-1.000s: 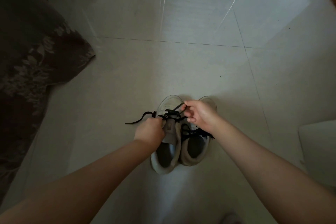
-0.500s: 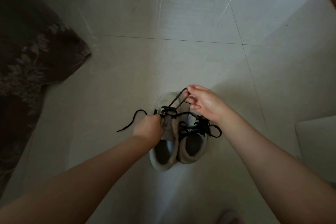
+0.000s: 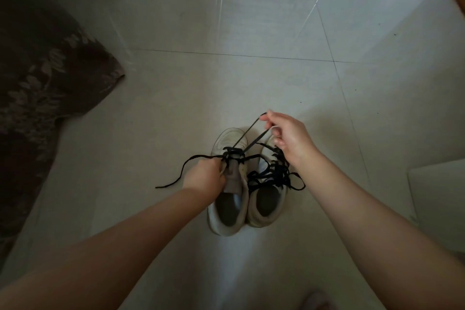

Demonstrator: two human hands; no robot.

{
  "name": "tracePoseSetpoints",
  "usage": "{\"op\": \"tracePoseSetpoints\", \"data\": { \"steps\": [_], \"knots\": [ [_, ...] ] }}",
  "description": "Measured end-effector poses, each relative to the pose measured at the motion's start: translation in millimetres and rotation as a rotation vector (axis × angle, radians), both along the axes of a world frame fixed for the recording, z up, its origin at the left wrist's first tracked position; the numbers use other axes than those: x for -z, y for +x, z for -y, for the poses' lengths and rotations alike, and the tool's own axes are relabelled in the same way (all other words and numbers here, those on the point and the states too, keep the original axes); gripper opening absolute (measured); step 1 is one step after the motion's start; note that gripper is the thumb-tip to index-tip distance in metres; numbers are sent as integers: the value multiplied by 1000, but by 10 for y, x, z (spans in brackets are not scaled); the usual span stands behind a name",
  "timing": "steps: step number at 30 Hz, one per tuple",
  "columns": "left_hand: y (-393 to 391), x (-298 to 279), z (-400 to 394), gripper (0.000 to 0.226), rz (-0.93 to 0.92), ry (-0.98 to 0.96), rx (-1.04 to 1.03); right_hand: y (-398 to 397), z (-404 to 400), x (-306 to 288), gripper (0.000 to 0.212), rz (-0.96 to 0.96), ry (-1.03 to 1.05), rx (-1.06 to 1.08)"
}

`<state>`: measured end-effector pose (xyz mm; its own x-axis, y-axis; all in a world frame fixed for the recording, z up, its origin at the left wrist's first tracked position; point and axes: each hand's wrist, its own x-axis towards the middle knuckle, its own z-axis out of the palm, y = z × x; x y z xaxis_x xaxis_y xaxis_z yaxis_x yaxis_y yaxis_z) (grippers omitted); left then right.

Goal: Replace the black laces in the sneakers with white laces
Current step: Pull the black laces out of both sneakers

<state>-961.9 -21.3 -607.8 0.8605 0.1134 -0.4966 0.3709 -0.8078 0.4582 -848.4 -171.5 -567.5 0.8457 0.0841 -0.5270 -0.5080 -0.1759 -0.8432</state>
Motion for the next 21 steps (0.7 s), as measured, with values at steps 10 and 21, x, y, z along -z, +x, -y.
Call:
{"op": "tracePoseSetpoints", "data": {
  "steps": [10,21],
  "knots": [
    [8,67,34,11,7,50,53,-189,-43,223,38,782,-948,-721],
    [-20,62,-6,17,58,8,33,-257,-465,386,22,776,-890,-1155]
  ]
}}
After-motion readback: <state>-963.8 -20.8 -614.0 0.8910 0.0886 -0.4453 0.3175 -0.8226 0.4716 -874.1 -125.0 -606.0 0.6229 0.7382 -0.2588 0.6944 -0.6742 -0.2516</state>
